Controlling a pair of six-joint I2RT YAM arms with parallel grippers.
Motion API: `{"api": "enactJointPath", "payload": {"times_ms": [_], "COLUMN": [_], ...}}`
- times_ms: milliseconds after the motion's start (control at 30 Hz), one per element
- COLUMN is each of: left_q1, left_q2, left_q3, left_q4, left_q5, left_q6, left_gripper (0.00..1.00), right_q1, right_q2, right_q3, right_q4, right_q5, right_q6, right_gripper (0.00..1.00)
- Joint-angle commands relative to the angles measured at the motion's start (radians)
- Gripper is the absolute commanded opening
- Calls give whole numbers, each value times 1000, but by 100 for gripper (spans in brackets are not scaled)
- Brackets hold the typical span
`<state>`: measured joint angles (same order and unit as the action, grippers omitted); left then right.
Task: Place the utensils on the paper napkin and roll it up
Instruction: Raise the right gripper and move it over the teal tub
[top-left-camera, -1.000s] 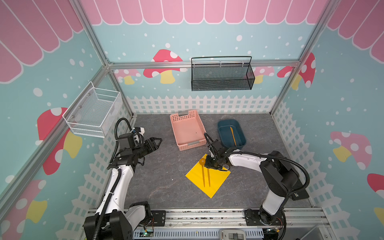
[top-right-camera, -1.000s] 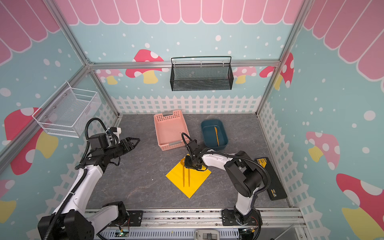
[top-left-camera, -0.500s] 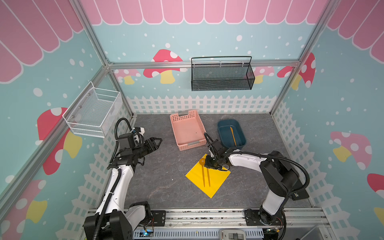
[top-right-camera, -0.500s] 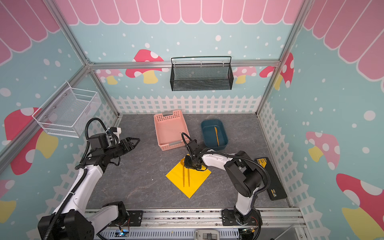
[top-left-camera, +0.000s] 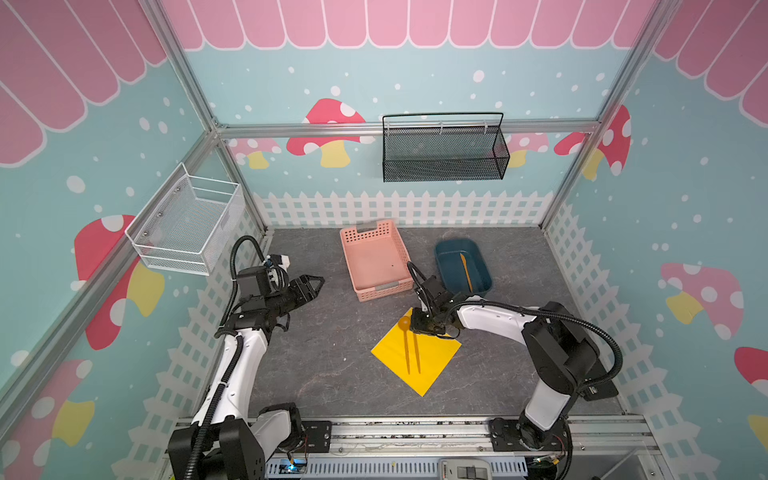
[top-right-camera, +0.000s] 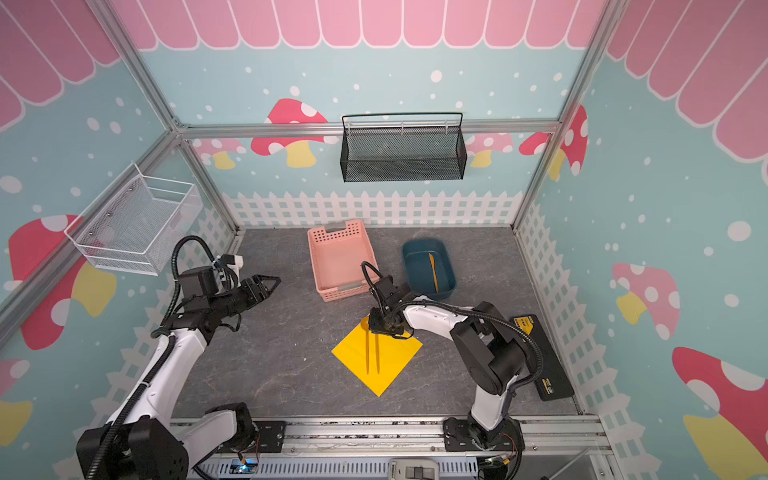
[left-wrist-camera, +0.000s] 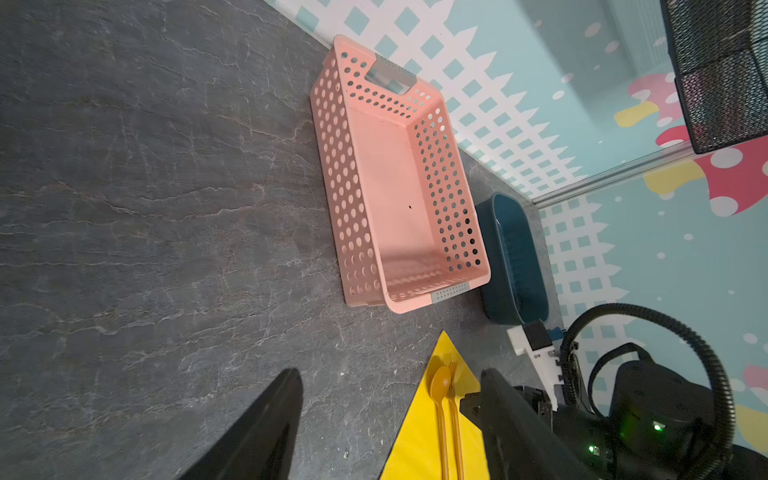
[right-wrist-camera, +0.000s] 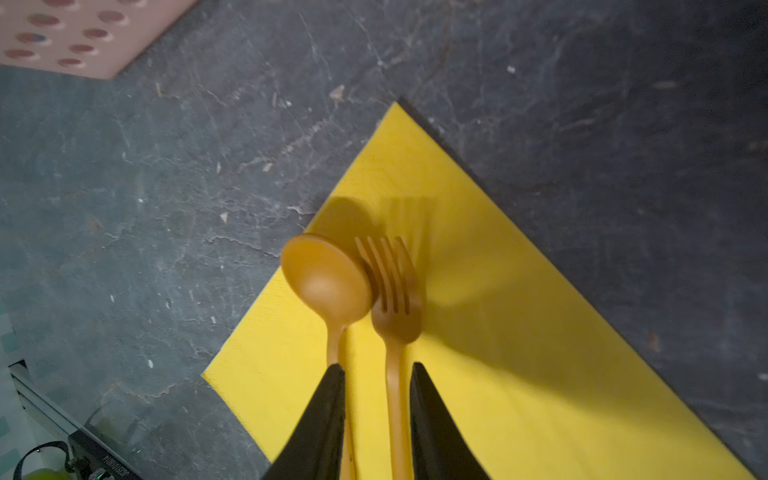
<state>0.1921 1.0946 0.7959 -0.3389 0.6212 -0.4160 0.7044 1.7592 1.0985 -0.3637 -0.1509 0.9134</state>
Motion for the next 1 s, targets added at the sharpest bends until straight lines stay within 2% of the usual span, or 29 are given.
{"api": "enactJointPath", "payload": {"times_ms": [0,200,533,967], "left_q1": [-3,3,3,3], "left_q2": [8,5,21,48], "left_q3": [-3,2,2,14], "left_q4": [6,-11,-17,-33], "left_q5": [-15,-51,-63,-98], "left_q6": [9,25,34,55], "left_gripper": [70,70,70,70], "right_q1": [-24,-100,-295,-436], "right_q2": [-39,-30,69,340], "right_q3": [64,161,368,683], "right_q4": [-66,-114,-237,-422], "right_q5": [44,47,66,188], "right_q6": [-48,-142,-335,-520], "right_gripper": [29,29,29,28]}}
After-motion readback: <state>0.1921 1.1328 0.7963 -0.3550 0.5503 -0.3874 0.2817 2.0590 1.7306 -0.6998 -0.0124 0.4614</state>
